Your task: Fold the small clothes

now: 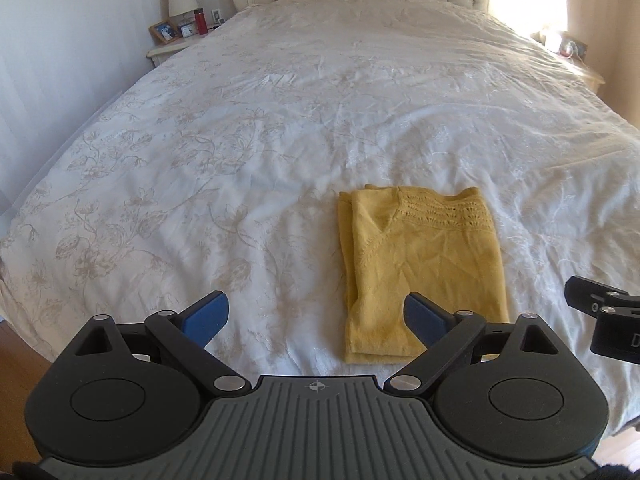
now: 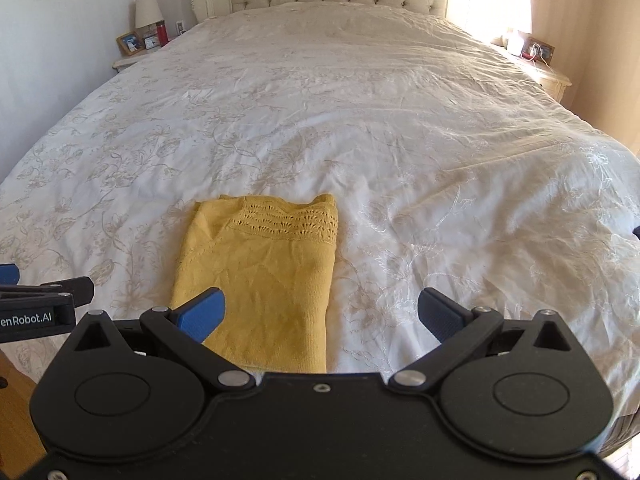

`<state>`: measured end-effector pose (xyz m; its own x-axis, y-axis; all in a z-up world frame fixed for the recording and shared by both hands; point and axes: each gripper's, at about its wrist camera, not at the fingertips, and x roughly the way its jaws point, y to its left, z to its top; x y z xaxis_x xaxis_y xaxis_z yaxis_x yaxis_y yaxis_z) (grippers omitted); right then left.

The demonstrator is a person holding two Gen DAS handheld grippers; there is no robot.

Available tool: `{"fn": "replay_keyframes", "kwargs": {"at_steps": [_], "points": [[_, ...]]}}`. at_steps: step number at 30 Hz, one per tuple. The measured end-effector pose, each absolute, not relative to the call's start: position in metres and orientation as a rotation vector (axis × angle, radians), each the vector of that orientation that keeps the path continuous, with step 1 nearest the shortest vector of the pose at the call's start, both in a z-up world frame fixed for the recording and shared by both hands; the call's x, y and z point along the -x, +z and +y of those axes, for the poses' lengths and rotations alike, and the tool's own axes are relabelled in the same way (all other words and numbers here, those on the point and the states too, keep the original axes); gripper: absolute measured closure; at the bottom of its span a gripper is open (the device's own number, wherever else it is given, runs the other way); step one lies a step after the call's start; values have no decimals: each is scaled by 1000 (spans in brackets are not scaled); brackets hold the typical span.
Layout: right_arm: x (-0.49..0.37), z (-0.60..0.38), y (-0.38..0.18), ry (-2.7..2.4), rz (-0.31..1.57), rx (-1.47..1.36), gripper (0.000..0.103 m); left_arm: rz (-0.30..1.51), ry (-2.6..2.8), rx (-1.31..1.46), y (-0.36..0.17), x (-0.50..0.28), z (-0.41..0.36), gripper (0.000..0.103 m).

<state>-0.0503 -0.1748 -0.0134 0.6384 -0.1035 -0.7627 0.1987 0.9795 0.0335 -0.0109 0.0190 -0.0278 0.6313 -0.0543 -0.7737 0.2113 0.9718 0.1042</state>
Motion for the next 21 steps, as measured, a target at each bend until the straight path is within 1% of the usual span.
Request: {"fn": "replay_keyframes", "kwargs": {"at_steps": [6,21], "points": [[60,-165,-4,-170,860,-114,1,893,-171,-164,-24,23,26,8],[84,-169,-4,-160,889,-148,1,967,-196,-142,-27,46,23,8]]}}
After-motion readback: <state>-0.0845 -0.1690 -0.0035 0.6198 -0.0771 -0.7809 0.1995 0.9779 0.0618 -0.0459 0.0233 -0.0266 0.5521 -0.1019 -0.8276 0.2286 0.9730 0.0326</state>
